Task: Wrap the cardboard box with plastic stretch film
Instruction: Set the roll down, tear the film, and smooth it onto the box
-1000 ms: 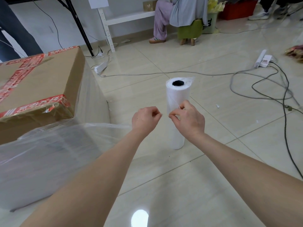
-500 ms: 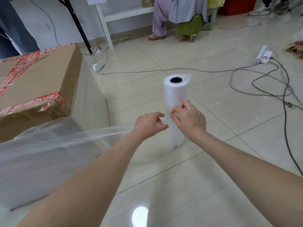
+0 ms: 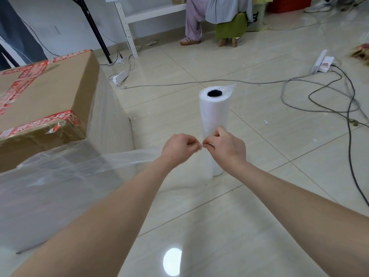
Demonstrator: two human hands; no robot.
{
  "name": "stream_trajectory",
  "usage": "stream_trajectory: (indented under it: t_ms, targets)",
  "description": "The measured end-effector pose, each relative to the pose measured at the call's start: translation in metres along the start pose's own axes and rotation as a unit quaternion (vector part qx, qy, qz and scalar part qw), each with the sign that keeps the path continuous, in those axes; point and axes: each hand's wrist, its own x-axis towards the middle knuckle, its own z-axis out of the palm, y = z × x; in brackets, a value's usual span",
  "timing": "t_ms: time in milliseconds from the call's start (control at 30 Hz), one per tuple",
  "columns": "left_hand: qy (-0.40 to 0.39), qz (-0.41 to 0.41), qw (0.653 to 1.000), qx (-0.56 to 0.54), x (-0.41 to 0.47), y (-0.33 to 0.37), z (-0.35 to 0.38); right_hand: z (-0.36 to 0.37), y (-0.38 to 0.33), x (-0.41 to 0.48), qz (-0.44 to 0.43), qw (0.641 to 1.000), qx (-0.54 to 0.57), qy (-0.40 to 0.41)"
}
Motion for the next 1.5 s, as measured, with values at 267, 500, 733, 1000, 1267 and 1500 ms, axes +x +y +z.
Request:
stream_trajectory:
  t_ms: [267,500,733,1000,1267,1500]
  targets:
    - [0.098,-0.114,0.988,0.043,0.01,-0.028,-0.008,0.004,0.016,0.002,0.103,0.989,0.106,-0.001]
    - [-0.016,-0.004,0.994,0.104,0.005,-0.03,0.004,0.01,0.016,0.001,0.081,0.988,0.131,0.001]
    - [-0.051,-0.003,0.981,0.19,0.01,-0.011,0.024,0.011,0.012,-0.005,0.01,0.995,0.099,0.025]
    - [0.004,0.054,0.977,0.204,0.003,-0.031,0.021,0.02,0.009,-0.013,-0.138,0.99,-0.01,0.029]
    - [0.035,0.071,0.985,0.15,0.006,-0.038,0.026,0.043,0.004,0.001,-0.036,0.998,-0.036,-0.023]
    - [0.059,-0.02,0.994,0.09,0.012,-0.058,0.014,0.037,0.02,-0.003,0.015,1.0,0.008,0.007]
